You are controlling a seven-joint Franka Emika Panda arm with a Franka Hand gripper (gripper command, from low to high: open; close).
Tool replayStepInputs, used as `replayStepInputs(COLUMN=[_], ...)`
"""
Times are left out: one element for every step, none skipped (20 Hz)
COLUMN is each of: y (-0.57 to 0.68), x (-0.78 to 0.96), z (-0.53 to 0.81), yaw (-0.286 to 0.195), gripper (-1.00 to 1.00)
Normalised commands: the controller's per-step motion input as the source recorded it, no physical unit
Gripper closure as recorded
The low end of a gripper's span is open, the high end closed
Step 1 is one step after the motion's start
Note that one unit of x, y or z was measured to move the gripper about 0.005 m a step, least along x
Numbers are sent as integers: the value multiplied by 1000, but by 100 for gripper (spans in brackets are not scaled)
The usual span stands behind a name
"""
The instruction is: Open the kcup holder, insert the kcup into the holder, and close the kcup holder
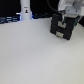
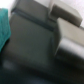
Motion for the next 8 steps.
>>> replayStepInputs(y=[-7,20,-11,-7,-9,-10,-9,-10], x=[104,73,12,5,6,6,6,6], z=[84,23,3,0,0,-1,-2,-1], yaw=[4,0,4,3,2,2,1,1], gripper=[-100,-100,-100,-100,-100,-100,-100,-100])
